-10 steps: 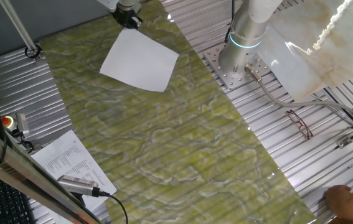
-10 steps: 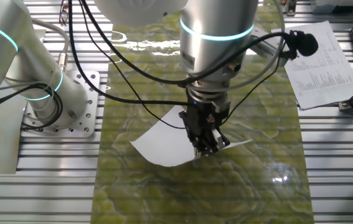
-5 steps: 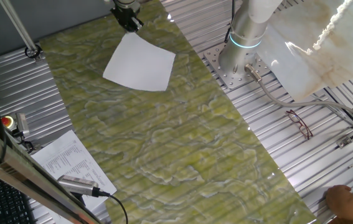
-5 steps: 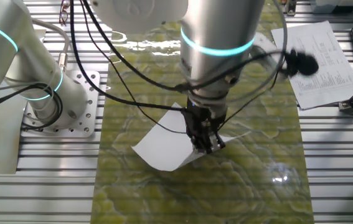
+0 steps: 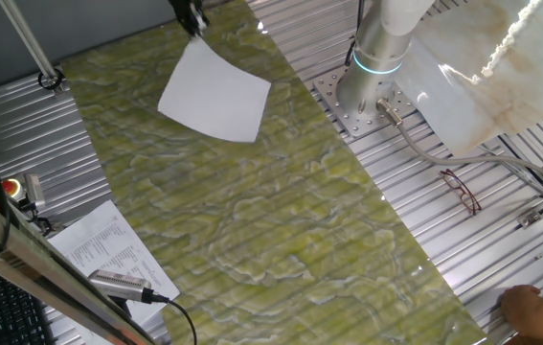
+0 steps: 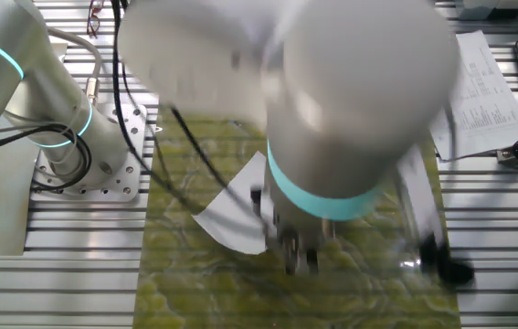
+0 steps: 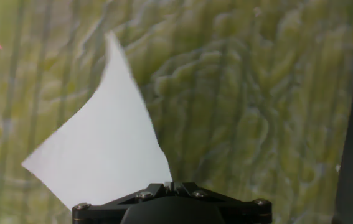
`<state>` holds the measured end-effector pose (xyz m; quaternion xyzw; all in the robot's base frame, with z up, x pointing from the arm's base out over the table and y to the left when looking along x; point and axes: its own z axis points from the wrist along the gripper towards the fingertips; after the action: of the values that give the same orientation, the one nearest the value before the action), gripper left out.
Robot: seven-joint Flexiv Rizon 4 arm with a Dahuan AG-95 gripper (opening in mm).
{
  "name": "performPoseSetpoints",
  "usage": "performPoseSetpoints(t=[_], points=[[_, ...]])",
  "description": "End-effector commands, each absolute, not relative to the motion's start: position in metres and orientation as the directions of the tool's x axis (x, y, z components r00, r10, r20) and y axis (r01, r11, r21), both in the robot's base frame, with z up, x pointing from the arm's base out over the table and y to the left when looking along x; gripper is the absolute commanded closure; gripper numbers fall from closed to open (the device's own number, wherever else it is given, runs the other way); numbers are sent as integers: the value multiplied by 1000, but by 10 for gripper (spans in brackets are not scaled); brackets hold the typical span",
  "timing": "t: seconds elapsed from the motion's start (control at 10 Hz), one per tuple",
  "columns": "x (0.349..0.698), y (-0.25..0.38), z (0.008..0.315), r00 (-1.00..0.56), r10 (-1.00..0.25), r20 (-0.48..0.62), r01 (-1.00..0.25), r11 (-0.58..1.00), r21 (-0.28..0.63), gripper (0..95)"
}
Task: Flip over and spread out the paper that is laid flat on the table
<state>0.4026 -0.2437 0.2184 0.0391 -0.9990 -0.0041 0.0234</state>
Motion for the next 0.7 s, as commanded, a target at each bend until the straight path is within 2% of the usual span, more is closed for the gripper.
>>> performPoseSetpoints(t=[0.1, 0.4, 0.7], points=[[406, -280, 251, -952, -272, 141, -280, 959, -40, 950], [411, -281, 267, -947, -269, 173, -279, 960, -36, 950], [428, -242, 270, -976, -134, 170, -135, 991, 4, 950]])
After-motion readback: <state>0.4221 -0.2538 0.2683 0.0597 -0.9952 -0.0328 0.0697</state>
